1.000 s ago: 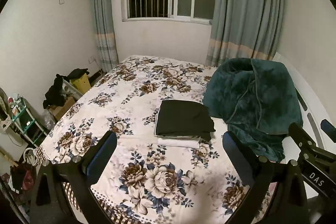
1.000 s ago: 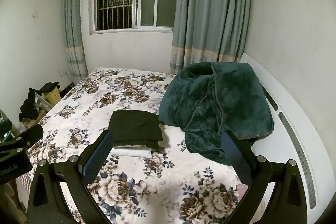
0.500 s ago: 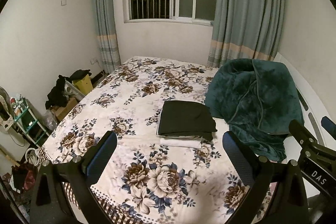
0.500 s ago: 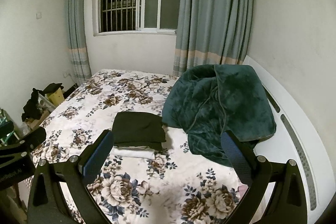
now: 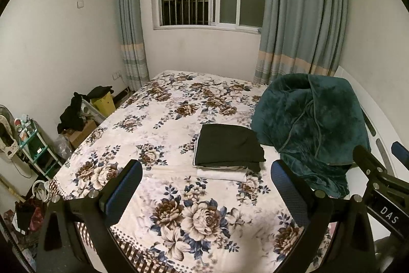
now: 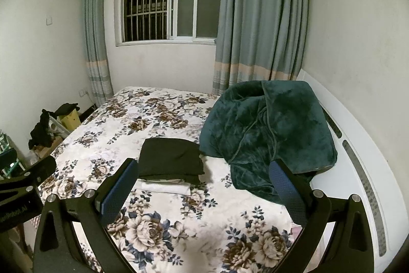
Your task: Fold small clothes
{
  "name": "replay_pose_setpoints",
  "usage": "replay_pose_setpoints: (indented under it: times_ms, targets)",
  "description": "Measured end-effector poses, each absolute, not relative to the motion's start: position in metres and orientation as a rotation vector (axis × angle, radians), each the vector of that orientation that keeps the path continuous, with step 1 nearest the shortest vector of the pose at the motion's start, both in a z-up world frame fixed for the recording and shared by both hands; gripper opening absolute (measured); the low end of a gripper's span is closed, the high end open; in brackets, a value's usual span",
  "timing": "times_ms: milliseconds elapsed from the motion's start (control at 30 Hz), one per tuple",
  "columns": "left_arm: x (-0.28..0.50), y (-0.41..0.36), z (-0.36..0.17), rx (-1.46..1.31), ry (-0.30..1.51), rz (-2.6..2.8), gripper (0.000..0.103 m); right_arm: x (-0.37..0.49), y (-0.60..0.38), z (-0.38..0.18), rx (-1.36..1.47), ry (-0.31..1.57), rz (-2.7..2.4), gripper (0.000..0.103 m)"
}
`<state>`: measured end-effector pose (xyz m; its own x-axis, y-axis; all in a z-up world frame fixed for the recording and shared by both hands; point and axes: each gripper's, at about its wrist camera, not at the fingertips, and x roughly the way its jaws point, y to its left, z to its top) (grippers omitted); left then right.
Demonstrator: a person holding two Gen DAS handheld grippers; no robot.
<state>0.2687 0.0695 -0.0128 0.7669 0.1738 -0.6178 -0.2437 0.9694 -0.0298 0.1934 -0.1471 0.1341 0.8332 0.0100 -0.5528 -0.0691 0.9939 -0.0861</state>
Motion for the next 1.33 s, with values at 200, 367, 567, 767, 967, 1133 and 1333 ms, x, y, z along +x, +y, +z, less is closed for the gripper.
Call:
replay_pose_setpoints:
  times_ms: [200,367,567,767,967,1133,1333]
  targets:
    - [0.268,0.069,-0.012,-0.109,0.659,0.228,0.103,0.191,-0.143,0.134,-0.101,0.580,0.046,0.103]
    - [0.267,0.070,-0.013,-0.109,0.659,0.228,0.103,0.190,-0.141,0.134,-0.101,0.580,0.047,0.103]
    - [0.267,0.069,-0.013,-0.109,0.658,0.227,0.103,0.189,-0.141,0.133,-0.097,0.579,0.046,0.103]
    - [0.266,0.069,-0.014,-0.115,0.660,0.227,0.103,0.189,-0.140,0.132,-0.099,0.578,0.045,0.103]
    - [0.264,0.071,-0.013,-0.119,0.658,0.232,0.103,0.188,-0.140,0.132,-0.096,0.579,0.042,0.103]
    - [0.264,0.071,-0.012,-0.117,0.659,0.231,0.103,0.187,-0.140,0.132,-0.097,0.577,0.041,0.103]
    - [0.259,0.076,-0.008,-0.110,0.650,0.246,0.103,0.190,-0.138,0.131,-0.094,0.576,0.046,0.103]
